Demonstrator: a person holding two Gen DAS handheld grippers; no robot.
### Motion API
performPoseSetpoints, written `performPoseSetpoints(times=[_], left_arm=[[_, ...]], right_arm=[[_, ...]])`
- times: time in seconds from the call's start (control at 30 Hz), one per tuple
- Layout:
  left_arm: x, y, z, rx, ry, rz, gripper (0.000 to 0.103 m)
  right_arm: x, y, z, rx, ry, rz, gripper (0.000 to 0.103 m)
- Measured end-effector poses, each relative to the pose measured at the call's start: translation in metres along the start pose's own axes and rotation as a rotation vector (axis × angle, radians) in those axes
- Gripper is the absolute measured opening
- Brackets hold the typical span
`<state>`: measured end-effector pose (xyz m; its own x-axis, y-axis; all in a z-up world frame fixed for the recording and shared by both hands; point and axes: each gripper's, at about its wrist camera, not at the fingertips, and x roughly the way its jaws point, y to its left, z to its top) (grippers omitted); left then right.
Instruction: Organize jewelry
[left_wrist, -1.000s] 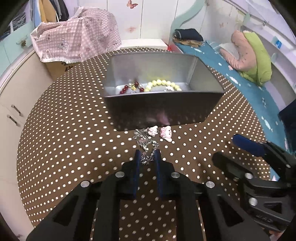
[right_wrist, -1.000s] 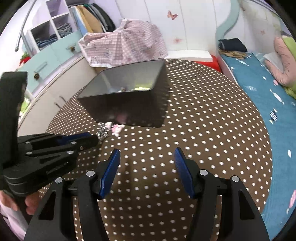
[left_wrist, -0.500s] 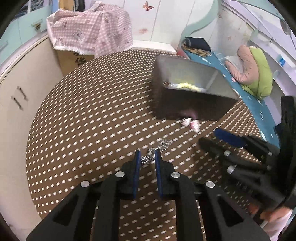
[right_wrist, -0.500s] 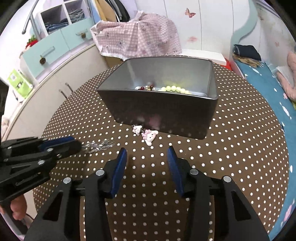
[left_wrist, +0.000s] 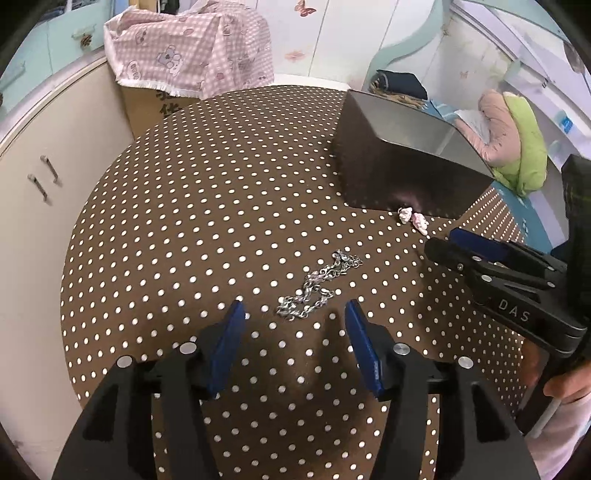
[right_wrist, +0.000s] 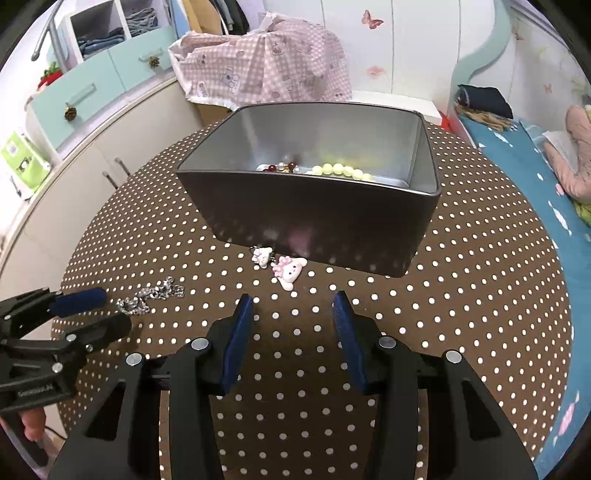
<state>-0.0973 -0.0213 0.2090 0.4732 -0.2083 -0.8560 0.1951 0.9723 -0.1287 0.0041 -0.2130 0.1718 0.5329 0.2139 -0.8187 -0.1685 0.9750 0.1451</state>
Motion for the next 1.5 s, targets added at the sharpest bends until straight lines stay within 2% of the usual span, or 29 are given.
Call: performPoseSetpoints(times=[0.27,0.3,0.33,0.37,0.4,0.43,0.47,0.53,0.6,0.63,0.67,0.87,0.93,1.13,1.17,1.23,1.4,1.5], left_arm=[[0.015,-0.01,0.017,-0.017,-0.019,0.028,0.052],[0.017,-0.011,0.02,-0.018,-0.017,0.049,0.048],[0.018,-0.012,0.022,-0.008,-0.018,0.069,0.032],[0.018,-0.013,0.024,-0.001,-0.018,0.08,0.024],[0.019,-0.011,0.025,-0.002,-0.013,0.062,0.012],[0.019,-0.01,0.026,-0.014,-0.003,0.033,0.012],[0.018,-0.009,0.027,-0.026,-0.009,0.04,0.012],[0.013,-0.009,0.029,-0.023,-0.038,0.06,0.012],[0.012,-0.007,0.033,-0.041,-0.036,0.036,0.012],[0.011,-0.006,0.034,-0.044,-0.038,0.035,0.012],[0.01,-0.006,0.036,-0.045,-0.043,0.04,0.012],[0.004,0.001,0.044,-0.063,-0.054,0.014,0.012],[-0.001,0.001,0.047,-0.062,-0.065,0.012,0.012],[-0.016,-0.003,0.053,-0.048,-0.099,-0.013,0.012],[-0.018,-0.004,0.054,-0.046,-0.104,-0.012,0.012],[-0.022,-0.006,0.055,-0.042,-0.113,-0.013,0.012],[-0.023,-0.006,0.057,-0.039,-0.108,-0.018,0.012],[-0.021,-0.003,0.057,-0.046,-0.105,-0.017,0.012]], right_arm=[[0.005,0.001,0.004,-0.011,-0.002,-0.009,0.045],[0.006,0.001,0.005,-0.013,-0.004,-0.011,0.045],[0.007,0.002,0.006,-0.015,-0.005,-0.012,0.045],[0.008,0.003,0.007,-0.019,-0.007,-0.01,0.045],[0.008,0.003,0.008,-0.02,-0.01,-0.01,0.045],[0.009,0.003,0.009,-0.021,-0.011,-0.009,0.045],[0.009,0.002,0.009,-0.017,-0.015,-0.009,0.044],[0.01,0.002,0.01,-0.012,-0.021,-0.011,0.033],[0.013,0.003,0.012,-0.018,-0.029,-0.015,0.029],[0.013,0.003,0.013,-0.013,-0.033,-0.017,0.021],[0.014,0.003,0.013,-0.009,-0.033,-0.008,0.018],[0.012,0.005,0.012,-0.003,-0.045,0.011,0.014],[0.007,0.005,0.011,-0.003,-0.057,0.014,0.007],[-0.011,0.005,0.012,-0.023,-0.085,0.004,0.007],[-0.011,0.008,0.011,-0.044,-0.065,0.013,0.01],[-0.009,0.005,0.011,-0.011,-0.052,-0.007,0.01],[0.009,0.008,0.012,-0.019,0.005,-0.021,0.01],[0.013,0.012,0.012,-0.035,0.007,-0.018,0.013]])
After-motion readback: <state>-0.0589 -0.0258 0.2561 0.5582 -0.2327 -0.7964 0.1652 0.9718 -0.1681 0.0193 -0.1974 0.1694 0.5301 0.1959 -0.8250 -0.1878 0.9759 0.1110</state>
